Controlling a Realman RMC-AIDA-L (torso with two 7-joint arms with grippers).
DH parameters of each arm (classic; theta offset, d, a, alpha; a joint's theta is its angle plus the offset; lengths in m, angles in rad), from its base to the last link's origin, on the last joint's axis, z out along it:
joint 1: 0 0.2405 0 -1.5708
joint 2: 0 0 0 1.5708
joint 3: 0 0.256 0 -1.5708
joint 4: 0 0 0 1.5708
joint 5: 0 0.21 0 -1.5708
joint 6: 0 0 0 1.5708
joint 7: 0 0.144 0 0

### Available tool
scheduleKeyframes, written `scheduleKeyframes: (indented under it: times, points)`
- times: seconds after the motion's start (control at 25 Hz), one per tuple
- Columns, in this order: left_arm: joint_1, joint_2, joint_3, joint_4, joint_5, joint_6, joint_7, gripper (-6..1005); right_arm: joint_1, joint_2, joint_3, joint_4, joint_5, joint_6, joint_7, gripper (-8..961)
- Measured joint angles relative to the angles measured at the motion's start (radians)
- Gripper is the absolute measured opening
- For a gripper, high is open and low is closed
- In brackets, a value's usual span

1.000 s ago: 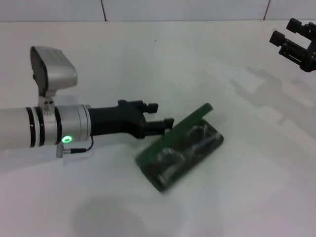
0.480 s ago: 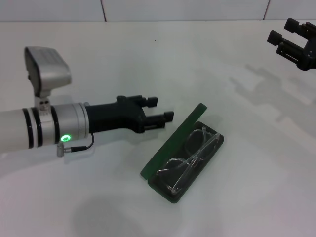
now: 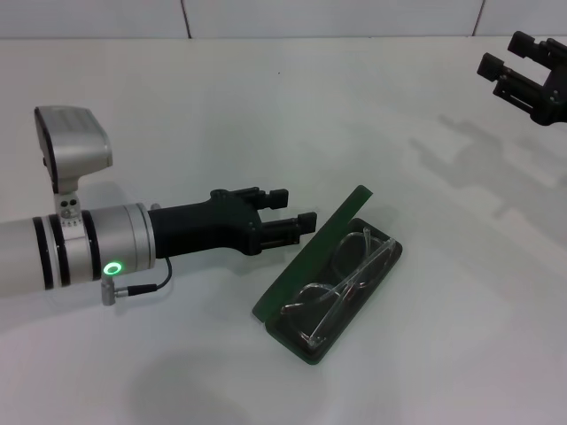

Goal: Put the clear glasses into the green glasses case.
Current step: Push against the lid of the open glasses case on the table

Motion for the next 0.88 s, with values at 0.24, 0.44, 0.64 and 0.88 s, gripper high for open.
scheduleKeyframes:
  times: [0.24,0.44,0.64,0.88]
  points:
    - [-0.006,-0.001,0.003,-0.019,0.001,0.015,0.007,698,0.003,0.000,0.000,0.000,-0.001,0.000,0.000,626]
    - [-0.006,-0.004,0.081,-0.019,-0.005,0.038,0.027,698,0.002,0.000,0.000,0.004,-0.002,0.000,-0.001,626]
    - [-0.006,-0.010,0.164,-0.019,-0.022,0.038,0.073,698,0.003,0.000,0.000,0.020,-0.002,0.008,-0.009,626]
    - [0.004,0.000,0.205,-0.016,-0.116,0.034,0.080,698,0.004,-0.019,-0.060,0.010,-0.078,-0.069,0.017,626]
